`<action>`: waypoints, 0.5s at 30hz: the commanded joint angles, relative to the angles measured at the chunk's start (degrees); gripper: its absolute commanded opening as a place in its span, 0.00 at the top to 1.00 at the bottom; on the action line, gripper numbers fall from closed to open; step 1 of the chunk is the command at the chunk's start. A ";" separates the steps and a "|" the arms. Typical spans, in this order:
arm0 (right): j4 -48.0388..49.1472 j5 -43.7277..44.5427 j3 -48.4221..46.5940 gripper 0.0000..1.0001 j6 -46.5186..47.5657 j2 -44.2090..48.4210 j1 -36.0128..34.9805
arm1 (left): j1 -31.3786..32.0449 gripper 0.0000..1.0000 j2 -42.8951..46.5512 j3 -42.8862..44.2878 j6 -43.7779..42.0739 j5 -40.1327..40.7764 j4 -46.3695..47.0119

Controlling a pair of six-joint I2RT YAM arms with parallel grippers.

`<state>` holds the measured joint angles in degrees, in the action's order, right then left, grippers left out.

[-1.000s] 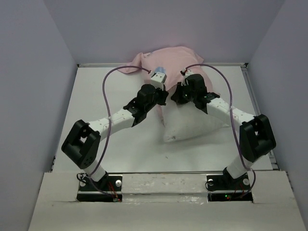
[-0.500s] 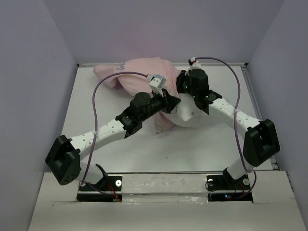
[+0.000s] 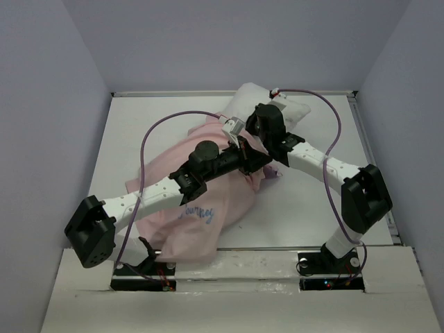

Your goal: Put the pillow into the pillowcase

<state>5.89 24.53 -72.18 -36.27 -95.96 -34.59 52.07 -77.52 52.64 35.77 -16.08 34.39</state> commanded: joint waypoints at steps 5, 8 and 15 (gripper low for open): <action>-4.91 -17.49 5.55 0.12 9.09 13.41 6.45 | -5.12 1.00 13.44 -7.72 3.68 -5.63 11.65; -8.79 -19.96 8.27 0.10 12.00 19.64 11.80 | -8.03 1.00 14.59 -10.54 4.40 -6.59 12.37; -14.93 -19.17 3.37 0.04 15.79 13.63 22.36 | -10.50 1.00 9.07 -5.45 3.96 -10.90 10.70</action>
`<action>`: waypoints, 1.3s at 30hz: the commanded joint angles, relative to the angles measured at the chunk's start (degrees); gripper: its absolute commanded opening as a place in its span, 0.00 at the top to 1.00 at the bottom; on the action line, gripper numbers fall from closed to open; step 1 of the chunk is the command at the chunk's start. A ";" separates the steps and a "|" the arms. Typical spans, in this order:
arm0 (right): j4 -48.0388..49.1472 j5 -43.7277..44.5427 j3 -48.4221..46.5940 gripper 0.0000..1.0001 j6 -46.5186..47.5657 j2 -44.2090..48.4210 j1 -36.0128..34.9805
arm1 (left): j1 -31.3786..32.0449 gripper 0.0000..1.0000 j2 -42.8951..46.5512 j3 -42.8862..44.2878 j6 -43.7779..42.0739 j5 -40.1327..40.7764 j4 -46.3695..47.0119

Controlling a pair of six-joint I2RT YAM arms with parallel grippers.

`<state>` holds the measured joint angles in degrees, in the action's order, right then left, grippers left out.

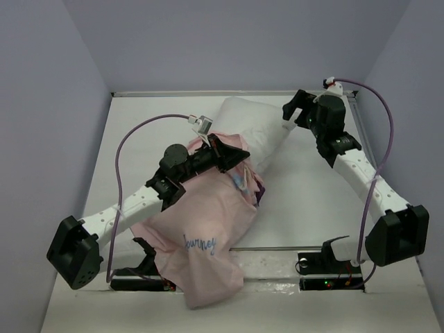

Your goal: Put the pillow into the pillowcase

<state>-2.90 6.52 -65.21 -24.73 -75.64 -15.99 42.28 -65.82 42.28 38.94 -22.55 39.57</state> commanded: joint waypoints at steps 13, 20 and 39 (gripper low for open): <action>25.35 -54.16 10.51 0.93 -13.84 -14.30 8.00 | -1.15 1.00 -20.47 30.55 -4.03 -9.44 -3.78; 17.51 -40.91 25.56 1.00 -11.67 21.34 1.85 | -1.24 1.00 -40.94 66.66 -5.19 -15.24 -18.97; 20.99 -2.57 26.90 1.00 -7.62 24.47 -17.23 | 12.91 1.00 -46.69 119.98 -28.91 5.74 -72.96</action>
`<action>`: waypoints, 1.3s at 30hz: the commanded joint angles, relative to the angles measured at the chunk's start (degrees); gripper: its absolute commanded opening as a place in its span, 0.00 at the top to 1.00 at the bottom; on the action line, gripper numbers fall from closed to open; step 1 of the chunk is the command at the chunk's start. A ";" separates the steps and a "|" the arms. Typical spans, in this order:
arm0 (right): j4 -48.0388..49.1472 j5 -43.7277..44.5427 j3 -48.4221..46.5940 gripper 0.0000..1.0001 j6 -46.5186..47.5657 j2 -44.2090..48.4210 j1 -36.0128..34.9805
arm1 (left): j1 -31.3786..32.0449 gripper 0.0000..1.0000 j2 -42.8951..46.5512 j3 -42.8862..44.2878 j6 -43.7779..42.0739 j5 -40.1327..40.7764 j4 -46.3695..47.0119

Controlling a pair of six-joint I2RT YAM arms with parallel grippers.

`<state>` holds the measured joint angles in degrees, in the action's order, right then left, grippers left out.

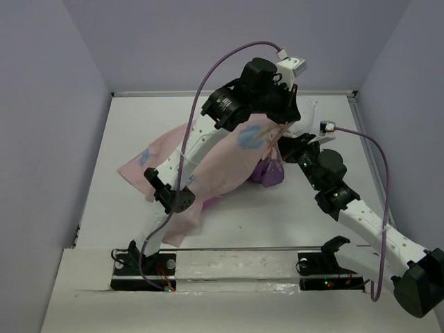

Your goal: Put the pillow into the pillowcase

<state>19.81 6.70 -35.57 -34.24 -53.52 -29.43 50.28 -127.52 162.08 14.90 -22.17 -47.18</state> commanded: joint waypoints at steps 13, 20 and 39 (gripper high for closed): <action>-5.04 8.05 3.84 1.00 5.67 4.47 -3.79 | 20.46 0.01 12.30 0.32 -8.39 56.40 -4.50; -6.79 -11.50 5.51 0.99 7.61 3.69 -3.79 | 31.18 0.01 18.79 -5.22 -9.56 83.32 -9.38; -30.97 -13.02 -21.37 0.09 14.72 -6.50 7.27 | -13.53 0.01 45.09 -81.49 2.86 42.85 34.08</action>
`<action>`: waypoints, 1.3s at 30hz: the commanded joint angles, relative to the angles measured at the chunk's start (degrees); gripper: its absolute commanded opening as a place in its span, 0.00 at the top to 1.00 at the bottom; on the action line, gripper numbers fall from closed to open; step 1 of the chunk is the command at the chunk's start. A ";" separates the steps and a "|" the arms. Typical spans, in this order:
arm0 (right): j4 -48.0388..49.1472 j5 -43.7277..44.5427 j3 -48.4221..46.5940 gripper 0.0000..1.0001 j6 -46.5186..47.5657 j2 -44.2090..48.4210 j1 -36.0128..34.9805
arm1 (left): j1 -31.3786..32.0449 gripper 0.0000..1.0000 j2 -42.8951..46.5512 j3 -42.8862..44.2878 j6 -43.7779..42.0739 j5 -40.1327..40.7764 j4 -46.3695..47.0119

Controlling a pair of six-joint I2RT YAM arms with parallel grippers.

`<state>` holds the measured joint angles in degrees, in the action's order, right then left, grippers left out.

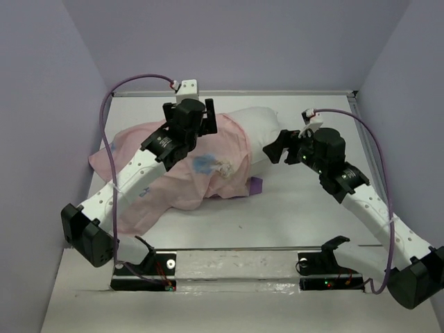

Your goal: Put the pillow into the pillowcase

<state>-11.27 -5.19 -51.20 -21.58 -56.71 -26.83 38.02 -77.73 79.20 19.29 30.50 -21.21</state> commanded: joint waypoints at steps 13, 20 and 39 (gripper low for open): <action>9.33 -11.22 -9.09 0.47 -2.75 -24.66 12.06 | -6.38 0.88 -23.85 6.57 -2.50 -22.66 16.90; 18.30 -12.40 1.09 1.00 -5.22 -18.81 -2.23 | -2.87 1.00 -32.03 21.68 -4.87 -29.97 22.44; 16.89 23.03 11.56 1.00 -8.65 -7.45 -20.11 | 4.17 0.19 -38.04 55.51 -13.05 -2.05 -25.84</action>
<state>4.64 11.20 -38.52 -32.36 -64.01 -48.29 42.33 -124.60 150.65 7.66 14.20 -34.96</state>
